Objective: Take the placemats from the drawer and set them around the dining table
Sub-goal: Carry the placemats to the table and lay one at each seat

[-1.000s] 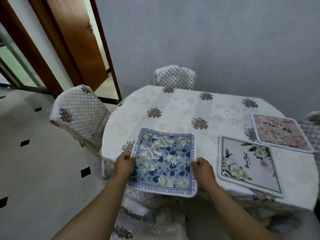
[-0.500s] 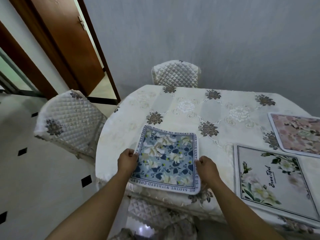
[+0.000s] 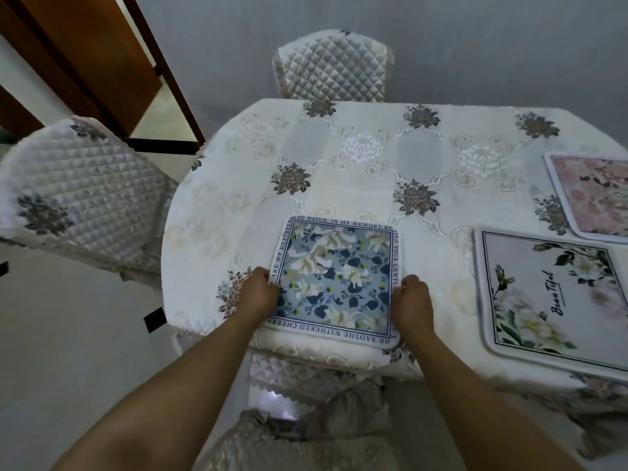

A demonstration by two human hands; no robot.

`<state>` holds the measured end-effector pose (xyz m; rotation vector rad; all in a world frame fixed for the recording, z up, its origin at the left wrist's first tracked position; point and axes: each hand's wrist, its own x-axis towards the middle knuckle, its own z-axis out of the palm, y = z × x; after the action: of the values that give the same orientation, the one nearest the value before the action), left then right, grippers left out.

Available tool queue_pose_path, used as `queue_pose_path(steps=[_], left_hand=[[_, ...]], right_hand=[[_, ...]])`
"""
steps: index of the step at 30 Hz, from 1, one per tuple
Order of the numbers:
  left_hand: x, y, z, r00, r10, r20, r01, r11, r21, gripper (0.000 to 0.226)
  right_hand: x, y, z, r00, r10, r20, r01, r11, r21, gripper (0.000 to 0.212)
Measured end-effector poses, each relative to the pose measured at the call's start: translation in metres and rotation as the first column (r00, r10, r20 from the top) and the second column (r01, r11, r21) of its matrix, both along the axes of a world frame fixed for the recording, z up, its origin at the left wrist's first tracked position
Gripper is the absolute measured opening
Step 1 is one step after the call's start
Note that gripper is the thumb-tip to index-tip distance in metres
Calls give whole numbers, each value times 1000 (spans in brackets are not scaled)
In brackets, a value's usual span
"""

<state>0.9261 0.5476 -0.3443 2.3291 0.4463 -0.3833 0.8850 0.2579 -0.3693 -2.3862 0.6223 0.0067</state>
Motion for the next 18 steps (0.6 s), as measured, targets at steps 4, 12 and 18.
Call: queue_pose_path(steps=[4, 12, 18], left_hand=[[-15, 3, -11, 976, -170, 135, 118, 938, 327, 35], [-41, -42, -54, 818, -567, 103, 475, 765, 435, 65], [-39, 1, -63, 763, -638, 103, 536, 714, 450, 70]], right_hand=[[-5, 41, -8, 980, 180, 87, -154, 957, -247, 42], [-27, 120, -27, 822, 561, -96, -565, 783, -261, 59], [-39, 49, -43, 871, 472, -136, -488, 799, -351, 68]])
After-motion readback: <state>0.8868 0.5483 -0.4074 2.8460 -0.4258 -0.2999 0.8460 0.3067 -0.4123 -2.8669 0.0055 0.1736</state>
